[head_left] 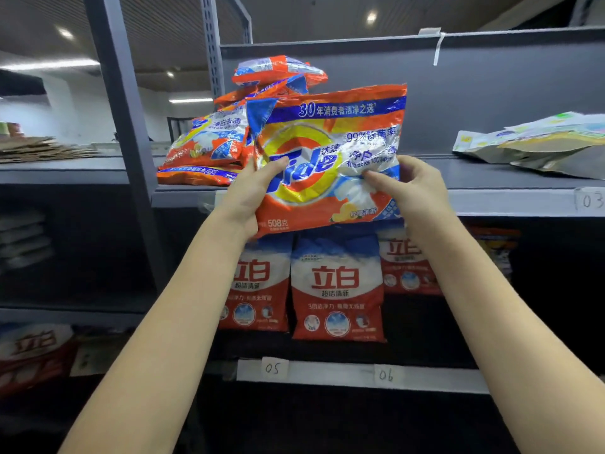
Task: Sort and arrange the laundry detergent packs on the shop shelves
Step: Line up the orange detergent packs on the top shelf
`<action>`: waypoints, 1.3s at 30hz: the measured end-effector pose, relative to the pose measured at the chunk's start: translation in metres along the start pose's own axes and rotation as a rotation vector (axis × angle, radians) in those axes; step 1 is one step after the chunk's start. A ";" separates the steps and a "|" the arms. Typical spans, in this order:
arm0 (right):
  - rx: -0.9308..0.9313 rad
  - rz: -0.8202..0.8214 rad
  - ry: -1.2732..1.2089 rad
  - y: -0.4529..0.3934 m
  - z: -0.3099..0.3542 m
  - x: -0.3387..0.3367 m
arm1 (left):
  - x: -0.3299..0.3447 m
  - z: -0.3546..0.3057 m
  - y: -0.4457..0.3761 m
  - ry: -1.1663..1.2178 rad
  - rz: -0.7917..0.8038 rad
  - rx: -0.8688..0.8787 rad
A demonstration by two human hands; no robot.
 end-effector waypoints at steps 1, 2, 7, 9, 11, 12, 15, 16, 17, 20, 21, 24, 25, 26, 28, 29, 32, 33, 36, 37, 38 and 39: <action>0.001 -0.005 -0.003 0.009 -0.002 -0.007 | 0.006 0.005 0.008 0.037 0.036 0.005; 0.009 -0.011 -0.003 0.018 -0.007 -0.015 | 0.012 0.011 0.015 0.068 0.068 -0.001; 0.104 -0.052 -0.031 0.064 -0.036 -0.054 | 0.036 0.055 0.046 0.169 0.138 -0.049; 0.131 -0.079 -0.037 0.082 -0.050 -0.069 | 0.045 0.076 0.056 0.180 0.145 -0.057; 0.165 -0.115 -0.008 0.097 -0.065 -0.085 | 0.056 0.096 0.066 0.194 0.157 -0.079; 0.186 -0.128 0.005 0.104 -0.072 -0.094 | 0.062 0.105 0.071 0.203 0.167 -0.091; 0.282 -0.128 -0.003 0.124 -0.096 -0.121 | 0.081 0.131 0.083 0.215 0.194 -0.119; 0.322 -0.123 -0.012 0.130 -0.104 -0.130 | 0.088 0.140 0.086 0.215 0.202 -0.132; 0.367 -0.117 -0.025 0.136 -0.110 -0.138 | 0.095 0.149 0.088 0.202 0.211 -0.145; 0.522 -0.066 -0.080 0.152 -0.129 -0.162 | 0.119 0.179 0.094 0.150 0.239 -0.215; 0.557 -0.047 -0.083 0.156 -0.135 -0.171 | 0.128 0.189 0.095 0.145 0.253 -0.243; 0.611 -0.079 -0.087 0.165 -0.151 -0.201 | 0.157 0.218 0.100 0.137 0.308 -0.321; 0.626 -0.106 -0.095 0.167 -0.156 -0.212 | 0.167 0.228 0.101 0.134 0.314 -0.340; 0.639 -0.130 -0.096 0.167 -0.162 -0.224 | 0.177 0.238 0.101 0.132 0.313 -0.357; 0.664 -0.166 -0.077 0.165 -0.172 -0.249 | 0.197 0.258 0.102 0.136 0.295 -0.404; 0.676 -0.186 -0.072 0.163 -0.177 -0.261 | 0.207 0.268 0.102 0.141 0.282 -0.426; 0.707 -0.224 -0.081 0.156 -0.190 -0.296 | 0.239 0.291 0.098 0.150 0.257 -0.456; 0.719 -0.228 -0.088 0.154 -0.193 -0.304 | 0.246 0.296 0.097 0.147 0.250 -0.457; 0.751 -0.248 -0.091 0.149 -0.204 -0.335 | 0.275 0.317 0.094 0.155 0.219 -0.481; 0.751 -0.248 -0.085 0.148 -0.206 -0.345 | 0.282 0.323 0.093 0.159 0.201 -0.492; 0.749 -0.243 -0.068 0.146 -0.208 -0.354 | 0.290 0.330 0.093 0.159 0.187 -0.499; 0.748 -0.234 -0.049 0.143 -0.210 -0.363 | 0.296 0.336 0.093 0.161 0.175 -0.505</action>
Point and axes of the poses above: each hand's wrist, its own y-axis away from the middle knuckle, its own x-axis out of the palm, z = x × y, the point moved 4 cm from there along -y, towards the middle knuckle, and after that the axes turned 4 degrees about x, right-handed, at the moved point
